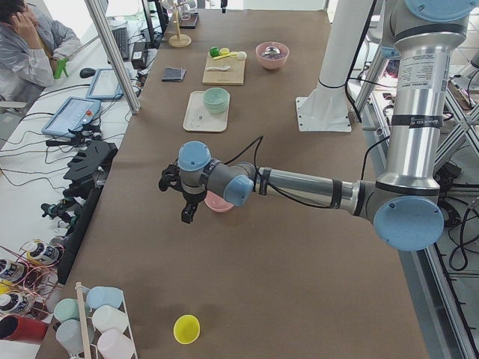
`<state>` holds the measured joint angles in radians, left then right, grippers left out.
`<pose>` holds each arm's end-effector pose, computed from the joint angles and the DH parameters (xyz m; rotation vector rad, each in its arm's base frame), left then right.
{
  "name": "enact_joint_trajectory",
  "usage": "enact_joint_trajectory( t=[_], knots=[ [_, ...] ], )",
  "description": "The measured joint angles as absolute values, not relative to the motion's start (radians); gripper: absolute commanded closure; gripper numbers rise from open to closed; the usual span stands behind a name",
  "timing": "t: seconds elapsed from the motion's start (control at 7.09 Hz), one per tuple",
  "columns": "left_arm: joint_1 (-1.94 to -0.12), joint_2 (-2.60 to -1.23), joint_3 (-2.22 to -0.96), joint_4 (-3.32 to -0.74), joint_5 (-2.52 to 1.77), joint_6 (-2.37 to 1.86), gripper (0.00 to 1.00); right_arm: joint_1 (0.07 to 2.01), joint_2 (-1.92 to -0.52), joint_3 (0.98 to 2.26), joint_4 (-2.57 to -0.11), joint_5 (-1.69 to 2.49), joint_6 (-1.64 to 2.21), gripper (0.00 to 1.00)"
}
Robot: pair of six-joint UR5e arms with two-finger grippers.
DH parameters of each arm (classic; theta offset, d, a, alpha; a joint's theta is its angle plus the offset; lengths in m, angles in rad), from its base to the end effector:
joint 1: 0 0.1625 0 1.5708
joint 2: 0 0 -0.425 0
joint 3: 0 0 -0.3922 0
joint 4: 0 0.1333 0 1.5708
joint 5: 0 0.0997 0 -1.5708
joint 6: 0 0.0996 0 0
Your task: Stack pink bowl on green and place spoon
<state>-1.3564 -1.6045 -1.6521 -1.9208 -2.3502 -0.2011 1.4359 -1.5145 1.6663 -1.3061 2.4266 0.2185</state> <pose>0.0498 -0.5263 0.5609 0.2738 0.8397 0.1936 -0.0136 -0.5322 0.5469 0.2361 -0.8977 -0.1007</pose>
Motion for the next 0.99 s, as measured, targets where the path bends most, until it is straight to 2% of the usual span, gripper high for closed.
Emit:
enact_joint_trajectory(
  t=[0.28,0.56,0.71,0.85,0.99],
  knots=[
    [-1.328,-1.597,-1.654,-1.950,-2.351,-0.251,0.02,1.428,-1.511,1.653,-1.300,2.435,0.222,0.00],
    [-1.211,-1.589,-1.644,-2.014,-2.341,-0.361,0.03,1.422,-1.519,1.660,-1.297,2.463,0.229,0.00],
    [-1.155,-1.598,-1.627,-2.031,-2.328,-0.420,0.12,1.419,-1.519,1.662,-1.297,2.469,0.235,0.00],
    [-1.117,-1.607,-1.605,-2.039,-2.315,-0.446,0.34,1.418,-1.518,1.662,-1.298,2.470,0.249,0.00],
    [-1.096,-1.611,-1.576,-2.044,-2.308,-0.455,0.49,1.417,-1.513,1.659,-1.298,2.469,0.267,0.00]
  ],
)
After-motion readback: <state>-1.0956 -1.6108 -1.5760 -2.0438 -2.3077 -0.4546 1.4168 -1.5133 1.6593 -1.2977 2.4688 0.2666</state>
